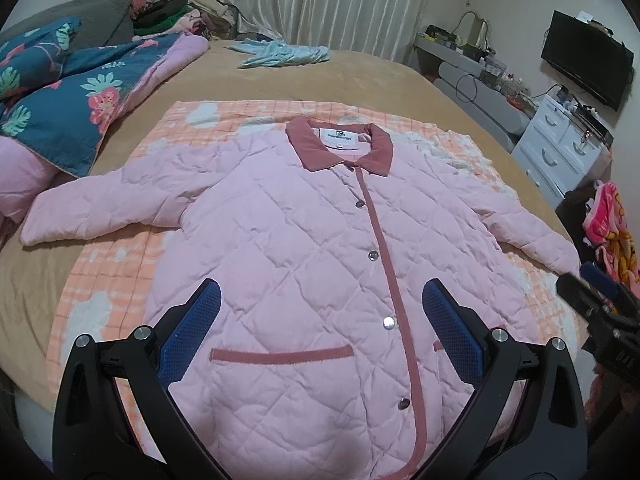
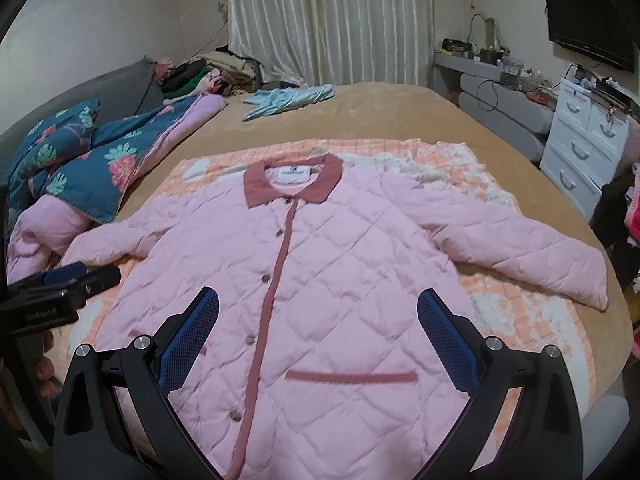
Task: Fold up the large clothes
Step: 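Move the right tool toward the cuff of the sleeve nearest it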
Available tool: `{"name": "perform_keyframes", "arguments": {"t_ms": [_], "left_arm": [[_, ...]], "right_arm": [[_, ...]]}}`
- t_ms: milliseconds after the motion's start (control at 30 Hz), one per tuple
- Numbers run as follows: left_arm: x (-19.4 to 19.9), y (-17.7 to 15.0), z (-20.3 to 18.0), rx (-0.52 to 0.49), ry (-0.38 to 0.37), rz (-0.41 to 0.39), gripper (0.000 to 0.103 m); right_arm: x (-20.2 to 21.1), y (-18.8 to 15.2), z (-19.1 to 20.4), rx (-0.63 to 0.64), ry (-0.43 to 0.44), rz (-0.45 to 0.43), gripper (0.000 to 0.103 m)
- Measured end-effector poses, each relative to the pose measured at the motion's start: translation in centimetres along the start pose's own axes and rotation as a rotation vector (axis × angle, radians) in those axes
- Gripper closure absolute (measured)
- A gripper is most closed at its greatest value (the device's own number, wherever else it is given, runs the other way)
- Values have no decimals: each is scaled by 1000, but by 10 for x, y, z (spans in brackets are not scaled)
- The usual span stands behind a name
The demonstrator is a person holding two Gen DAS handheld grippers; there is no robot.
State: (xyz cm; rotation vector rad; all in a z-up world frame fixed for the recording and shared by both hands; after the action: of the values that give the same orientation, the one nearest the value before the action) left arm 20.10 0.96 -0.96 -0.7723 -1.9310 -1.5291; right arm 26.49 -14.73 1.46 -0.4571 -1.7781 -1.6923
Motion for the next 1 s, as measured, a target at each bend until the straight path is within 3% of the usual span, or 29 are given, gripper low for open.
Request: {"name": "perform_keyframes", "arguments": {"t_ms": [867, 1000], "left_arm": [[-53, 81, -43, -41, -51, -14, 8], [-66, 92, -54, -61, -31, -15, 8]], "right_arm": [[-45, 77, -92, -189, -103, -80, 4], [-52, 84, -115, -235, -131, -91, 4]]}}
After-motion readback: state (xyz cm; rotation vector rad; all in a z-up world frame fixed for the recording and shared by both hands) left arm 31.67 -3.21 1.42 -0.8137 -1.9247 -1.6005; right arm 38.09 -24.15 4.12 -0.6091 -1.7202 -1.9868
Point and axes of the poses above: each gripper's, at about its wrist camera, not at the fingertips, and x roughly against the way its jaws point, z to its left, y to its top, the point moved 9 cm from there along -x, roughly the way its jaws point, and after that the axes turned 3 degrees about -y, right-handed, at the moved point
